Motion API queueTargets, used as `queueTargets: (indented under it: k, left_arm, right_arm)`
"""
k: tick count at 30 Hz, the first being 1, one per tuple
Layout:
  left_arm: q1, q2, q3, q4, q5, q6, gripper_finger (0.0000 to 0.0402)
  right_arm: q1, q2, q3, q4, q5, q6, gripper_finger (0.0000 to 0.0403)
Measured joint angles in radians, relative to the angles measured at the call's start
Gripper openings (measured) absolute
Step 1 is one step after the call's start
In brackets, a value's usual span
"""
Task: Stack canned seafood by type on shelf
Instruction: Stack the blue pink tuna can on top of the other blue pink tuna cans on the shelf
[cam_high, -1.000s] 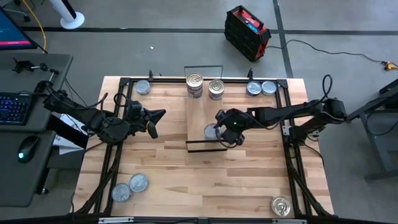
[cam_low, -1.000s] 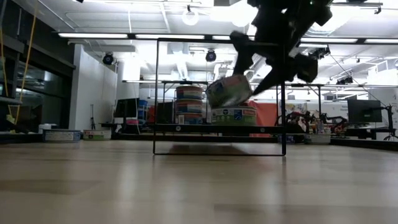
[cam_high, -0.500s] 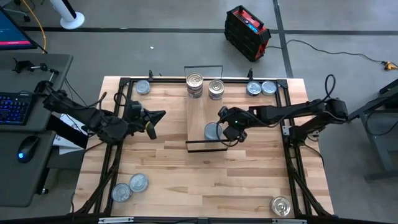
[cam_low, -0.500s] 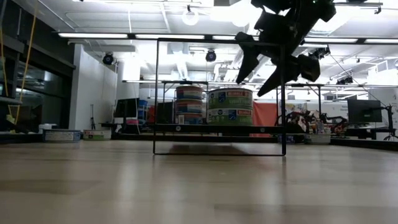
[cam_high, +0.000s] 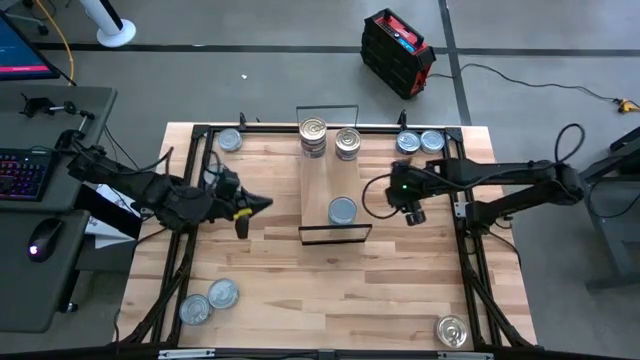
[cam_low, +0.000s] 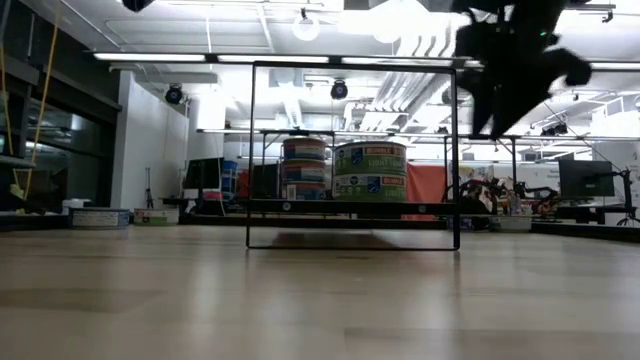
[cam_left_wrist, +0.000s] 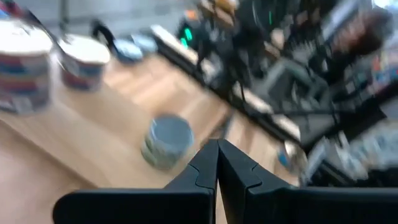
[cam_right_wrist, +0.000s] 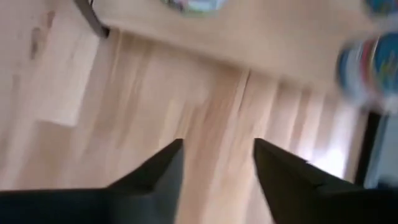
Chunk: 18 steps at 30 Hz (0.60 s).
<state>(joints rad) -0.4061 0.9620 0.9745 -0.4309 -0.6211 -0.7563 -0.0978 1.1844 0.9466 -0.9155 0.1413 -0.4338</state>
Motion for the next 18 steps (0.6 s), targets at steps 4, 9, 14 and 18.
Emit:
queueTargets:
  k: [4, 9, 14, 18]
  left_arm:
    - [-0.006, 0.008, 0.0, -0.05, 0.055, -0.061, 0.0]
    - [-0.02, 0.007, 0.0, -0.06, 0.058, -0.074, 0.0]
    - [-0.057, 0.006, 0.0, -0.069, 0.158, 0.011, 0.0]
    - [-0.103, 0.006, 0.0, -0.089, 0.251, 0.072, 0.0]
  right_arm:
    - [0.014, -0.051, -0.002, -0.135, -0.041, 0.246, 0.0067]
    - [0.152, -0.119, -0.092, -0.115, -0.22, 0.579, 0.0016]
    - [0.503, -0.111, -0.156, -0.004, -0.232, 1.047, 0.0003]
    - [0.74, -0.002, -0.122, 0.128, -0.173, 1.424, 0.0001]
